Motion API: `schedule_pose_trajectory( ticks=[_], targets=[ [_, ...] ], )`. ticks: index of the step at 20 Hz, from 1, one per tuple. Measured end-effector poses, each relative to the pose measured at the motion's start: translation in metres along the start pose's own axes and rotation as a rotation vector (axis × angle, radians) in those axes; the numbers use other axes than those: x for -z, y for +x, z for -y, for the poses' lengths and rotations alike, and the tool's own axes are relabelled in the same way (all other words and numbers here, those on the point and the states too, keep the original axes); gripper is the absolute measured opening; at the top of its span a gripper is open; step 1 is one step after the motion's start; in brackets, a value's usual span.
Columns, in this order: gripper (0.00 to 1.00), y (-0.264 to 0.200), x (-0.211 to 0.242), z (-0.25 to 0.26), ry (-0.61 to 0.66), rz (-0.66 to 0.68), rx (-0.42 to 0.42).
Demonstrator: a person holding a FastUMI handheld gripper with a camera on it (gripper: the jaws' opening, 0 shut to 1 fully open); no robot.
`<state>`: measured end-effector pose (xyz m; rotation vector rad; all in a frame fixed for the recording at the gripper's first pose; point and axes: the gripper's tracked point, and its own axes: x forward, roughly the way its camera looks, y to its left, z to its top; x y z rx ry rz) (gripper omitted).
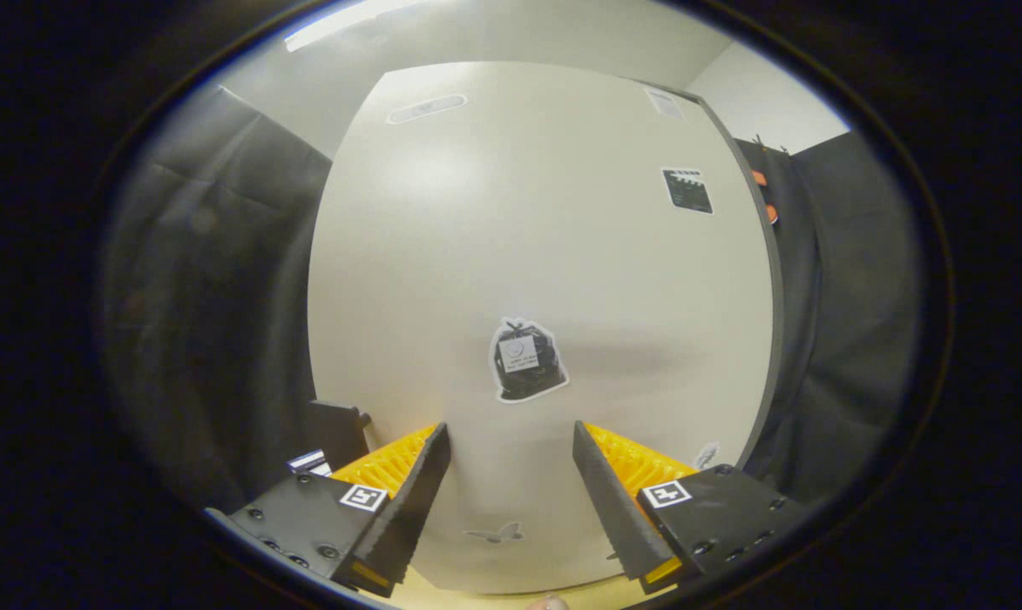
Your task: Open the shoe cabinet door, grab the shoes and put them into the shoe cabinet, then close the shoe cabinet door.
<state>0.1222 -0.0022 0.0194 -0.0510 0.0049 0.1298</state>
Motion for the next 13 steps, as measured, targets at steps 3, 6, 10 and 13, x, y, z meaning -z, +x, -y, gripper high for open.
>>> schedule_pose_trajectory(
  ticks=[3, 6, 10, 13],
  targets=[
    [0.93, 0.009, 0.000, -0.001, 0.010, -0.002, 0.002],
    [0.94, 0.015, 0.000, 0.002, -0.006, 0.016, 0.029],
    [0.94, 0.017, 0.001, 0.003, -0.021, 0.021, 0.065],
    [0.94, 0.018, 0.000, 0.002, -0.010, 0.036, 0.069]
  ],
)
